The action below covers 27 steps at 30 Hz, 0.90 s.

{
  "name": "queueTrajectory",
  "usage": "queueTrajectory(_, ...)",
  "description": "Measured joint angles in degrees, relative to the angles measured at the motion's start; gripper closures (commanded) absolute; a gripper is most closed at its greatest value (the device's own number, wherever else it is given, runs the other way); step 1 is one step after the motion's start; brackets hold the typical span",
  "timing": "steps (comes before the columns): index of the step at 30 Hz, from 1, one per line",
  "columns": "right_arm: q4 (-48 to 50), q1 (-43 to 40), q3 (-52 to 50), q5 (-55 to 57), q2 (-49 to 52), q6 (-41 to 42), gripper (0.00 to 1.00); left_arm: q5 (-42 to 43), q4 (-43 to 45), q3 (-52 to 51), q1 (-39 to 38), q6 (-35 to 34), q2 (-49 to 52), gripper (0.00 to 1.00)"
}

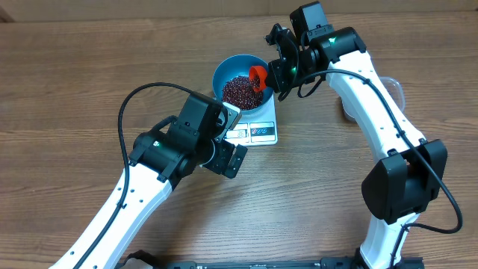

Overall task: Scoop item into bowl and weigh 150g on scale
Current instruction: 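Hold the scoop inverted over the bowl, shaking out remaining beans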

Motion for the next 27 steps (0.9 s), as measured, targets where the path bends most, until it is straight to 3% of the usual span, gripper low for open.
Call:
queueTrajectory(11,-0.11,0.13,0.0,0.02,0.0,-0.46,0.96,0.0,0.0,0.0,0.0,0.0,0.0,0.0)
queueTrajectory(19,0.15,3.02,0.0,2.01,0.0,-6.95,0.96,0.0,0.0,0.0,0.0,0.0,0.0,0.01)
queueTrajectory(27,1.95,3.26,0.0,4.24,0.0,-3.17,0.96,0.0,0.0,0.0,0.0,0.0,0.0,0.0)
